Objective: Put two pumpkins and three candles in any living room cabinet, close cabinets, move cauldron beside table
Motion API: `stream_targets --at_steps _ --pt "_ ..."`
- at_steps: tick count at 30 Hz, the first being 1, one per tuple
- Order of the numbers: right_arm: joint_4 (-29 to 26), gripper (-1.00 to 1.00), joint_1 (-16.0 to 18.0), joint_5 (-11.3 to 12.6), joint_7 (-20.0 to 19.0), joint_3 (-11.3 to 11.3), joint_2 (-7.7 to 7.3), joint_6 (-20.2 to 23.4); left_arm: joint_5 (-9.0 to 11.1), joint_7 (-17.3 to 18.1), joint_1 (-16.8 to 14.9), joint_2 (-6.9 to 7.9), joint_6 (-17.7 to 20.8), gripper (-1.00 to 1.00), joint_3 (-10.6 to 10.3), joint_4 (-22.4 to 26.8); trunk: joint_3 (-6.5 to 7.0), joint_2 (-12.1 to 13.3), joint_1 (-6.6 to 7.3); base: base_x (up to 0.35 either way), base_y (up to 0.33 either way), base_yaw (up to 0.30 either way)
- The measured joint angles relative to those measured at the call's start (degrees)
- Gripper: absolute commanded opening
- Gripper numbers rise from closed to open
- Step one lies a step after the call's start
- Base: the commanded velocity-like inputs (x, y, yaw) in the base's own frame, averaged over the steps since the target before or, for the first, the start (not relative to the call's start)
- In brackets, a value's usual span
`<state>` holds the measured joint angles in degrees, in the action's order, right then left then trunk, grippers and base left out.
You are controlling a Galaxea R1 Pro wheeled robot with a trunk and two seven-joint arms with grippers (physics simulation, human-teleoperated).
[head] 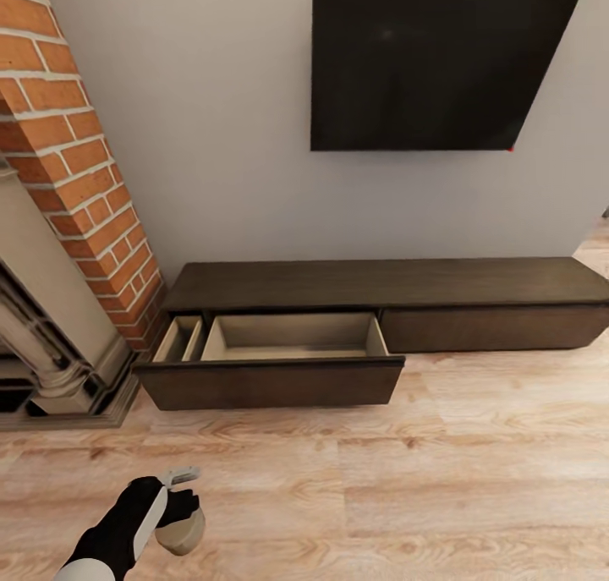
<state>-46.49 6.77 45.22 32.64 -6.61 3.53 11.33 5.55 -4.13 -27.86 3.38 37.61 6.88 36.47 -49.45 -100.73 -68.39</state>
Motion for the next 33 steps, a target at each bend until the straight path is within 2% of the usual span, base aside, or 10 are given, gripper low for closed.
stream_targets --at_steps 16,24,33 --pt "0.2 1.0 0.0 0.0 -1.3 0.0 -0.01 -0.1 0.0 0.0 0.0 0.0 -0.1 -1.0 0.0 0.0 1.06 0.0 0.0 0.0 0.0 -0.228" --pt "3.1 1.0 0.0 0.0 -2.3 -0.1 0.0 -0.2 0.0 0.0 0.0 -0.01 -0.1 -1.0 0.0 0.0 1.57 0.0 0.0 0.0 0.0 -0.228" --pt "3.7 1.0 0.0 0.0 -3.5 -0.2 -0.01 -0.3 0.0 0.0 0.0 0.08 -0.1 -1.0 0.1 0.0 2.14 0.0 0.0 0.0 0.0 -0.228"
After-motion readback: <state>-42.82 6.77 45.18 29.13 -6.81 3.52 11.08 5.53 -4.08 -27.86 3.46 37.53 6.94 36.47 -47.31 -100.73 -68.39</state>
